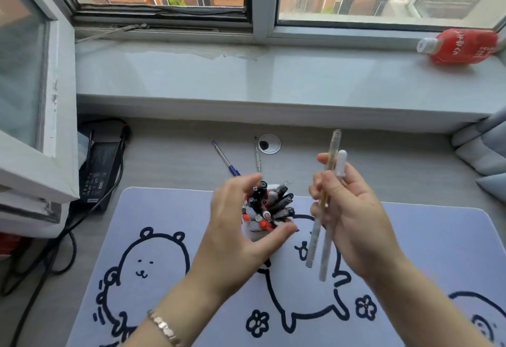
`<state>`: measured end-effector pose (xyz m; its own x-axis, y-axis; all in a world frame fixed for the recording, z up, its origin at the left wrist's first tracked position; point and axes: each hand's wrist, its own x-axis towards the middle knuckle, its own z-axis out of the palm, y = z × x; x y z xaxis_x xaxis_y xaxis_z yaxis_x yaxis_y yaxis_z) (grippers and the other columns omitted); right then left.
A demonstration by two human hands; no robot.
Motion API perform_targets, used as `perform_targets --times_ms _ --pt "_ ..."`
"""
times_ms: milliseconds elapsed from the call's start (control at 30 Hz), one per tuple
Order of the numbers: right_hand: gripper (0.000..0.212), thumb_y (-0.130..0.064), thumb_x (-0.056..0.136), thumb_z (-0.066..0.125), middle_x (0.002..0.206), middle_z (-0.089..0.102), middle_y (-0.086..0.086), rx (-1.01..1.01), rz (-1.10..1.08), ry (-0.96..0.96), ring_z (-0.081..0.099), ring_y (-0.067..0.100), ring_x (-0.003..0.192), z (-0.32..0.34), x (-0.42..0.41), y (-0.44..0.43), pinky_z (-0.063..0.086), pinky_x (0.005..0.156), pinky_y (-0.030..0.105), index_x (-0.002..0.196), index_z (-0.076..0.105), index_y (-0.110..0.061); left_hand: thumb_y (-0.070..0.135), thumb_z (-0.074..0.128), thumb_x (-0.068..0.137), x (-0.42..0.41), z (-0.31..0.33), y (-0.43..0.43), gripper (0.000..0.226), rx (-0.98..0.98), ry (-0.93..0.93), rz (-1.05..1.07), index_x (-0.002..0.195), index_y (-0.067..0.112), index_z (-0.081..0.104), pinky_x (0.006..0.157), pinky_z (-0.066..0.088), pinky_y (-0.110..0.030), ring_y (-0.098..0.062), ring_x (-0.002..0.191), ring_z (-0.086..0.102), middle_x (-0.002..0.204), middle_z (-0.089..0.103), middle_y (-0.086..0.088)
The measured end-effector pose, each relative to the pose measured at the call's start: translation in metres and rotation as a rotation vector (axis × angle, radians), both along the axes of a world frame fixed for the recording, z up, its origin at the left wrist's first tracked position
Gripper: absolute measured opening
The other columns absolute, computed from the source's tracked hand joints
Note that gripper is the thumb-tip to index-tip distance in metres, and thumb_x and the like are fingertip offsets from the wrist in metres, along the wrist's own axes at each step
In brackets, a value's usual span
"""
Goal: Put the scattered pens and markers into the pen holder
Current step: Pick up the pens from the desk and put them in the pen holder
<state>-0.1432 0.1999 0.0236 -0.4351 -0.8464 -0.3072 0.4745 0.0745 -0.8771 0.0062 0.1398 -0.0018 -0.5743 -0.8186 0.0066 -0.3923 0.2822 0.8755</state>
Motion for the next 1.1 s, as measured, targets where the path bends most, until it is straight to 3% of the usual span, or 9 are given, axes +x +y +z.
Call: perform_targets --times_ms 67,167,300,400,633,833,967,1033,1100 --pt "0.021 -0.009 0.09 0.044 0.059 0.051 -0.008 -0.007 -0.03 -0.061 0.05 0.001 0.053 -0.002 0.012 0.002 0.041 0.044 0.012 0.092 0.059 -0.024 0.05 0.069 0.07 -0.008 0.008 0.01 0.037 0.264 0.03 -0.079 0.1 0.038 0.052 0.078 0.044 -0.011 0.0 0.088 0.057 0.092 0.061 0.011" --pt "0.02 -0.003 0.091 0.046 0.056 0.062 -0.012 0.016 0.0 -0.07 0.06 0.001 0.054 -0.004 0.023 0.007 0.05 0.05 0.014 0.095 0.059 -0.018 0.028 0.057 0.087 -0.018 0.007 0.02 0.006 0.31 0.016 -0.178 0.091 0.032 0.055 0.065 0.051 -0.022 -0.012 0.069 0.059 0.079 0.063 -0.002" --pt "0.017 -0.01 0.078 0.065 0.073 0.063 -0.008 0.152 0.011 0.144 0.057 -0.002 0.053 -0.005 0.009 0.013 0.039 0.042 0.007 0.09 0.066 -0.021 0.021 0.047 0.093 -0.017 0.002 0.025 0.015 0.316 0.048 -0.132 0.095 0.031 0.058 0.06 0.053 -0.022 -0.005 0.062 0.052 0.075 0.057 0.002" --pt "0.035 -0.027 0.067 0.068 0.078 0.06 -0.005 0.15 -0.047 0.21 0.049 0.002 0.053 0.003 -0.007 0.013 0.034 0.038 0.009 0.101 0.063 -0.024 0.02 0.047 0.092 -0.014 0.003 0.025 0.016 0.289 0.012 -0.122 0.099 0.028 0.059 0.06 0.053 -0.021 -0.002 0.066 0.053 0.076 0.055 0.007" --pt "0.013 -0.01 0.081 0.063 0.078 0.066 0.024 0.054 -0.046 0.399 0.046 0.006 0.048 0.011 -0.012 0.012 0.036 0.042 0.012 0.086 0.068 -0.021 0.017 0.051 0.09 -0.009 0.005 0.023 0.016 0.139 -0.028 -0.13 0.092 0.025 0.064 0.063 0.04 -0.011 0.001 0.067 0.052 0.071 0.057 0.025" --pt "0.023 0.001 0.083 0.055 0.07 0.073 0.005 -0.052 -0.047 0.293 0.045 0.008 0.044 0.013 -0.011 0.023 0.032 0.037 0.011 0.085 0.066 -0.018 0.017 0.048 0.082 -0.009 0.015 0.023 0.022 0.713 0.217 -0.211 0.077 0.022 0.069 0.041 0.029 -0.011 -0.005 0.044 0.038 0.053 0.051 0.011" --pt "0.009 -0.011 0.075 0.062 0.068 0.071 -0.001 -0.123 -0.118 0.391 0.049 0.009 0.045 0.021 -0.015 0.025 0.034 0.039 0.012 0.078 0.063 -0.019 0.028 0.054 0.083 -0.013 0.009 0.008 0.018 0.059 0.053 -0.187 0.096 0.023 0.067 0.069 0.043 -0.012 -0.006 0.073 0.055 0.08 0.061 0.008" --pt "0.011 -0.013 0.075 0.064 0.071 0.071 -0.005 -0.162 -0.216 0.536 0.053 0.009 0.049 0.023 -0.018 0.026 0.038 0.045 0.011 0.083 0.064 -0.021 0.037 0.058 0.081 -0.01 0.001 -0.003 0.038 -0.218 -0.007 -0.115 0.114 0.019 0.059 0.092 0.032 -0.005 -0.003 0.103 0.048 0.109 0.055 0.006" --pt "0.016 -0.007 0.082 0.063 0.075 0.071 -0.01 -0.216 -0.336 0.674 0.055 0.007 0.052 0.023 -0.023 0.025 0.041 0.05 0.011 0.088 0.063 -0.023 0.039 0.071 0.071 -0.005 -0.009 -0.013 0.068 -0.235 -0.093 -0.021 0.131 0.02 0.042 0.101 0.015 0.0 0.001 0.121 0.029 0.13 0.037 0.009"
